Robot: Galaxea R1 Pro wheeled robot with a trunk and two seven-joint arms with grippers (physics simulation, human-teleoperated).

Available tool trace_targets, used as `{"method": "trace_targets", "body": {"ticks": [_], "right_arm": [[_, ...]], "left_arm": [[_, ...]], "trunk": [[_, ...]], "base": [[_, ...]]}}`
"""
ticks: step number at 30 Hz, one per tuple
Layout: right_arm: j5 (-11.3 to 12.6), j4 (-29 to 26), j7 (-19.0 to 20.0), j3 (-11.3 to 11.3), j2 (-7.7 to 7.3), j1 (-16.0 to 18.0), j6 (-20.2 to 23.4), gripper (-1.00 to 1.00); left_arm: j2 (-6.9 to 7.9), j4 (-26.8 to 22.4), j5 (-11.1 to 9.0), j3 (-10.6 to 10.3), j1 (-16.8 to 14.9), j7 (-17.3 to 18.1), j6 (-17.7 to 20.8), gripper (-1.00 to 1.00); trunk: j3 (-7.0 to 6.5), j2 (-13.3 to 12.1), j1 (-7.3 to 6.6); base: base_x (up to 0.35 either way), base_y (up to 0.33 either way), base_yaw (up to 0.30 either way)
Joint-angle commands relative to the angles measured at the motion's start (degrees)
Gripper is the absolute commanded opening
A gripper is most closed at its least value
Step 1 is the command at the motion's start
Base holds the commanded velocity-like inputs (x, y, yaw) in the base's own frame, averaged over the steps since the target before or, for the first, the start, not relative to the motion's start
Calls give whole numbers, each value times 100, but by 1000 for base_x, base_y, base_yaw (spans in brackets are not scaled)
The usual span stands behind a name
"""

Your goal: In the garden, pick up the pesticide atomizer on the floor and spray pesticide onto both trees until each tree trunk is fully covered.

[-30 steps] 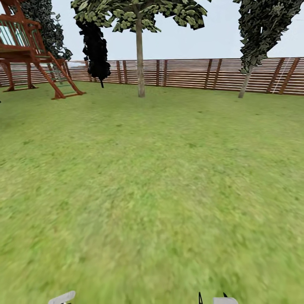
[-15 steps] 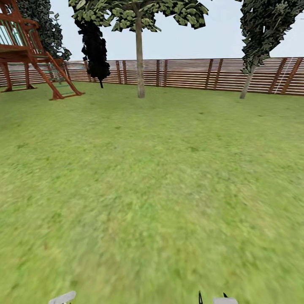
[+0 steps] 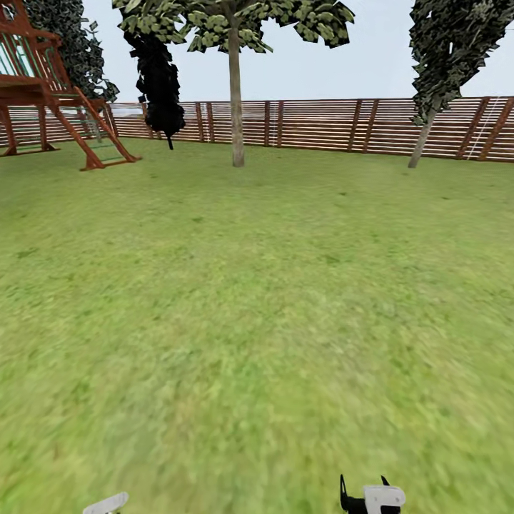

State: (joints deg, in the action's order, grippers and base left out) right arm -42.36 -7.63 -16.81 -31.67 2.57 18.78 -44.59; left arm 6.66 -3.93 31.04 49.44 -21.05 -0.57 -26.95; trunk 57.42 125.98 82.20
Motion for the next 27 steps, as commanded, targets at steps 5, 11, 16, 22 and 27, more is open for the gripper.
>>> {"method": "trace_targets", "body": {"ticks": [5, 11, 16, 22, 27], "right_arm": [[-62, 1, -42, -24, -1, 3, -6, 100], [-59, -1, -50, -32, -31, 3, -6, 100], [-63, -4, -43, -30, -29, 3, -12, 100], [-62, -2, -43, -32, -20, 3, -6, 100], [-62, 6, -42, -32, -19, 3, -6, 100]], "left_arm": [[2, 6, 60, 48, -4, -13, -21, -100], [2, 6, 60, 48, -4, -13, -21, -100], [2, 6, 60, 50, -4, -13, -21, -100], [2, 6, 63, 52, -4, -19, -21, -100], [2, 6, 60, 49, -4, -19, -21, -100]], "trunk": [[5, 2, 3], [5, 2, 3], [5, 2, 3], [5, 2, 3], [5, 2, 3]], "base": [[338, 0, 0], [338, 0, 0], [338, 0, 0], [338, 0, 0], [338, 0, 0]]}}
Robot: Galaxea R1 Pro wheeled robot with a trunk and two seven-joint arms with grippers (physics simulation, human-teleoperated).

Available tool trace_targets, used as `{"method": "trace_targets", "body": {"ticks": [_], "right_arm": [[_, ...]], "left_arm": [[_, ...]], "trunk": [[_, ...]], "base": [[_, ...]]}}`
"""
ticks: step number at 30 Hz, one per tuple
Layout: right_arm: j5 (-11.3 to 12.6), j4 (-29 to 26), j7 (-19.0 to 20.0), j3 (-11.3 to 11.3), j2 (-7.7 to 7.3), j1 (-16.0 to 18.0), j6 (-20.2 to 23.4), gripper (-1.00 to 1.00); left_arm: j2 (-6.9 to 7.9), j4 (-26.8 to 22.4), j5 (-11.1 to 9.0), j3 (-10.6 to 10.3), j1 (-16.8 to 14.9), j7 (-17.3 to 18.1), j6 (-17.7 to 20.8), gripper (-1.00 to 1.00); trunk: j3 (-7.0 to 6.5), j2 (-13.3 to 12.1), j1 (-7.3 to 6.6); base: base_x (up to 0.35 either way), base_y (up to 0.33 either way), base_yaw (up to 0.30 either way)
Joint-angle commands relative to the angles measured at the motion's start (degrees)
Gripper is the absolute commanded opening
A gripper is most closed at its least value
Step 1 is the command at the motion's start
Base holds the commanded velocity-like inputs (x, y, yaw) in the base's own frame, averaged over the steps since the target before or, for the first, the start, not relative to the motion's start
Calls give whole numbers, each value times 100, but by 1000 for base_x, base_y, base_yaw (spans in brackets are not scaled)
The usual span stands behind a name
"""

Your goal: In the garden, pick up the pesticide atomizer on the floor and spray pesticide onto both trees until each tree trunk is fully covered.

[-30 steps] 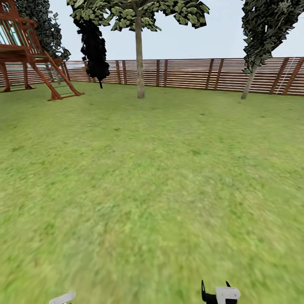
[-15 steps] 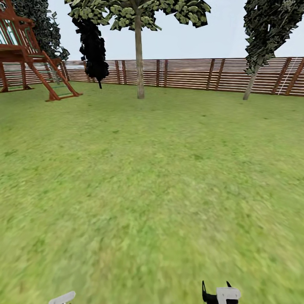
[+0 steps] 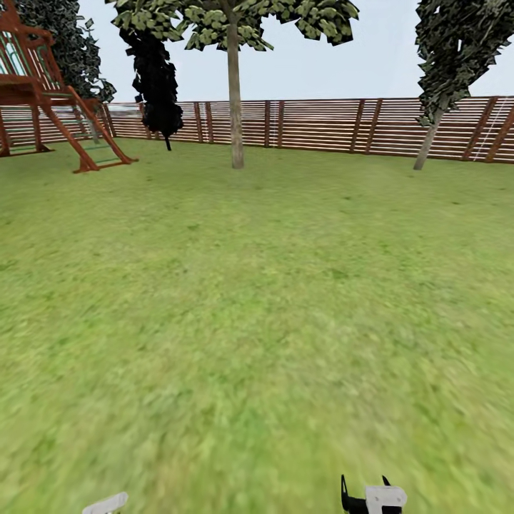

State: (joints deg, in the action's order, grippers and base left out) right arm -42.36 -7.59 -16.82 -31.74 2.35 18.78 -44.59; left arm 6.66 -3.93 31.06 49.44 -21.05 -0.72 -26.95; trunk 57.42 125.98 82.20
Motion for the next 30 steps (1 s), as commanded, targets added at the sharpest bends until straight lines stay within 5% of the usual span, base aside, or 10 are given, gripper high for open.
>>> {"method": "trace_targets", "body": {"ticks": [1, 30], "right_arm": [[-61, 2, -41, -23, 2, 3, -6, 100], [-61, 3, -41, -23, 0, 3, -6, 100]], "left_arm": [[2, 7, 58, 48, -4, -5, -21, -100], [2, 7, 63, 49, -4, -6, -21, -100]], "trunk": [[5, 2, 3], [5, 2, 3]], "base": [[338, 0, 0], [338, 0, 0]]}}
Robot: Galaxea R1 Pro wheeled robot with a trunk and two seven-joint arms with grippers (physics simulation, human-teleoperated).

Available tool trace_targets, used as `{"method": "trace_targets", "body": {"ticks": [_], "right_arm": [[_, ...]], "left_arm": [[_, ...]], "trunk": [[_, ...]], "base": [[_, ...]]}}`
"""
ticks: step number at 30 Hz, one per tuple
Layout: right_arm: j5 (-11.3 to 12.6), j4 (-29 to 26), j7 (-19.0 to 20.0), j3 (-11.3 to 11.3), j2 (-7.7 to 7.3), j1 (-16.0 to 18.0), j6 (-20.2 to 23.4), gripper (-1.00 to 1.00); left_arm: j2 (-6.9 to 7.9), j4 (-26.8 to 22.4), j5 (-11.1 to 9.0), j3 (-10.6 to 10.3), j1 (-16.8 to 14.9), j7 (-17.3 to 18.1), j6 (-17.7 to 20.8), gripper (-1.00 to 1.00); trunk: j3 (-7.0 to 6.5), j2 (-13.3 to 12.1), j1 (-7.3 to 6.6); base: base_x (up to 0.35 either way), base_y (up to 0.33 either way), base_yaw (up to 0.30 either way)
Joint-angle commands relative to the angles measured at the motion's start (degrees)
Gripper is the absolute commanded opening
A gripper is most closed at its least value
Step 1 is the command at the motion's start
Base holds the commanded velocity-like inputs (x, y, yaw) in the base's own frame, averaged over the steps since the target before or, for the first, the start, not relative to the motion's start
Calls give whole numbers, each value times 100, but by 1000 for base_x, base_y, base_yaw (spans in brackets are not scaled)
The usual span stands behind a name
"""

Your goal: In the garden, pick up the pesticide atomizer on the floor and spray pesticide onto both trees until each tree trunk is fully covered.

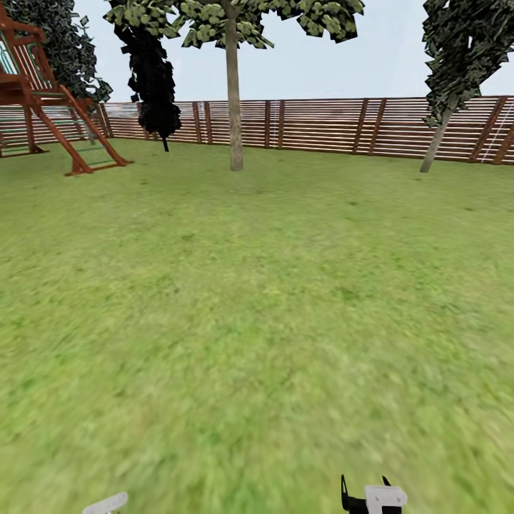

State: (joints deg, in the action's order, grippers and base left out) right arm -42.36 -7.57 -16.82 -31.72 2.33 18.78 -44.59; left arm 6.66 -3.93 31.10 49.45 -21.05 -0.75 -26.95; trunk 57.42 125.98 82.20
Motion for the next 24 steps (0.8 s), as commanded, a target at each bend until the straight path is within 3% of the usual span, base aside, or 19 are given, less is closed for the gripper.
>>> {"method": "trace_targets", "body": {"ticks": [1, 24], "right_arm": [[-62, 2, -41, -26, 3, 3, -6, 100], [-62, 2, -42, -20, -2, 3, -6, 100]], "left_arm": [[2, 7, 59, 48, -4, -4, -21, -100], [2, 7, 60, 47, -4, -4, -21, -100]], "trunk": [[5, 2, 3], [5, 2, 3]], "base": [[338, 0, 0], [338, 0, 0]]}}
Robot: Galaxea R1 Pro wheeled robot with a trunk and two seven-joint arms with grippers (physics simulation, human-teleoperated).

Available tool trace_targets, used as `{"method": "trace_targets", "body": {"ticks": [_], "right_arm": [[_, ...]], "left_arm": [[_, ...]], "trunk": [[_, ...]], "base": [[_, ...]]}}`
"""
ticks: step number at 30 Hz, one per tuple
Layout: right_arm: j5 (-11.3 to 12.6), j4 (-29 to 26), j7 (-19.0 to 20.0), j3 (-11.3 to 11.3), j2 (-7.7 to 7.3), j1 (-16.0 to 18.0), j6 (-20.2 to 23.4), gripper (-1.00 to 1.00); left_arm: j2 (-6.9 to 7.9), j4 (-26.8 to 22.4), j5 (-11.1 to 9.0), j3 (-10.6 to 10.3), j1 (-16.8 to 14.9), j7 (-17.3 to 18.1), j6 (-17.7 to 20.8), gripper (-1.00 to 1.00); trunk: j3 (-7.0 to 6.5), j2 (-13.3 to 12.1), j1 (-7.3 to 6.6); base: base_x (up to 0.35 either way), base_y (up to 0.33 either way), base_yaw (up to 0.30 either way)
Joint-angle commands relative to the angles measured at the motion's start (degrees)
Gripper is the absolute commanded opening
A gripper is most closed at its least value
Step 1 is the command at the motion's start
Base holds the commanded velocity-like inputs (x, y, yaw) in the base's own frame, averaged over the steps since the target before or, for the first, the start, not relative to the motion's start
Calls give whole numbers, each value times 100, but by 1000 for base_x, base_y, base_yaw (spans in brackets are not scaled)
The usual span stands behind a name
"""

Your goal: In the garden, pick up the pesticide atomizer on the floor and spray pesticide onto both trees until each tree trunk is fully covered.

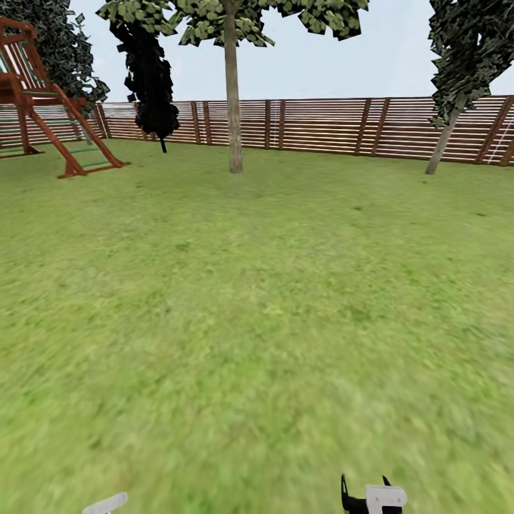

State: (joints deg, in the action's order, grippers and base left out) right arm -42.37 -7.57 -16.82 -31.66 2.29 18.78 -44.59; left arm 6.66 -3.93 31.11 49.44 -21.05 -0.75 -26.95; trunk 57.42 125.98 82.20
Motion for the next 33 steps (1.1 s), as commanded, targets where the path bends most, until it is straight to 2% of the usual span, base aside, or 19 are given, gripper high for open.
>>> {"method": "trace_targets", "body": {"ticks": [1, 33], "right_arm": [[-61, 2, -41, -25, 2, 3, -6, 100], [-61, 2, -40, -25, 3, 3, -6, 100]], "left_arm": [[2, 7, 60, 48, -4, -3, -21, -100], [2, 7, 60, 49, -4, -4, -21, -100]], "trunk": [[5, 2, 3], [5, 2, 3]], "base": [[338, 0, 0], [338, 0, 0]]}}
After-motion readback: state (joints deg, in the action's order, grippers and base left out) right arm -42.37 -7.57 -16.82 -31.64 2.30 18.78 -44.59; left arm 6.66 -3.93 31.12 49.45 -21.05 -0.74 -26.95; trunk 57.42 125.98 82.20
